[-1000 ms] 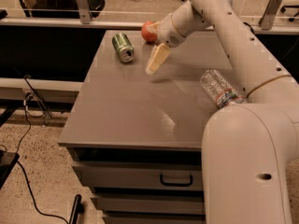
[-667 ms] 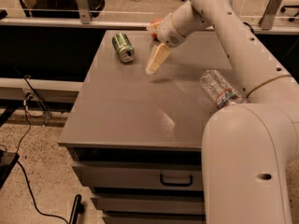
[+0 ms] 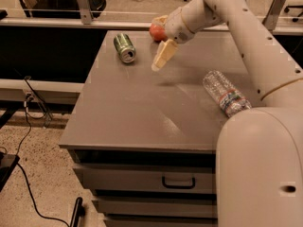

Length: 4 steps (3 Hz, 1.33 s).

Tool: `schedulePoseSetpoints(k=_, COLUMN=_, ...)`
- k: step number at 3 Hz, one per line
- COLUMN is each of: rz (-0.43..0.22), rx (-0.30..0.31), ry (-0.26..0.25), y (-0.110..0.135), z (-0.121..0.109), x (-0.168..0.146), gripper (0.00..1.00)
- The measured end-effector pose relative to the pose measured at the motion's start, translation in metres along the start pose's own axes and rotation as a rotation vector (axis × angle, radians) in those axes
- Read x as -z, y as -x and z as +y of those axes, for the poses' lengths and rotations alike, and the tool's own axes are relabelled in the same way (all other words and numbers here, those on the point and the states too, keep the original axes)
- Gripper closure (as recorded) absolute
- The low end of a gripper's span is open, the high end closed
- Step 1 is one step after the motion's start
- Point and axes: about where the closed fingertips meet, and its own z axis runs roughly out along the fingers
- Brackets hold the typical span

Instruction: Move apple near green can

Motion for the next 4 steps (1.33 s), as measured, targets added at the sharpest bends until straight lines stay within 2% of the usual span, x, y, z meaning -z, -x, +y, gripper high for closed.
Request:
schedulePoseSetpoints(k=1, rz=-0.003, rx=0.011, ry=-0.025, y=0.003, z=-0.002, x=0.014, gripper=0.0)
schedulePoseSetpoints(k=2, rz=0.025, rx=0.016, ry=-0.046, y=0.004, z=-0.004, x=0.025, gripper=0.0)
schedulePoseSetpoints(k=3, rz=0.095, rx=0.014, ry=-0.102, y=0.004, z=-0.007, x=0.052, gripper=0.0)
schedulePoseSetpoints(k=4, rz=0.095, rx=0.014, ry=-0.102, y=0.004, z=-0.007, x=0.052, gripper=0.0)
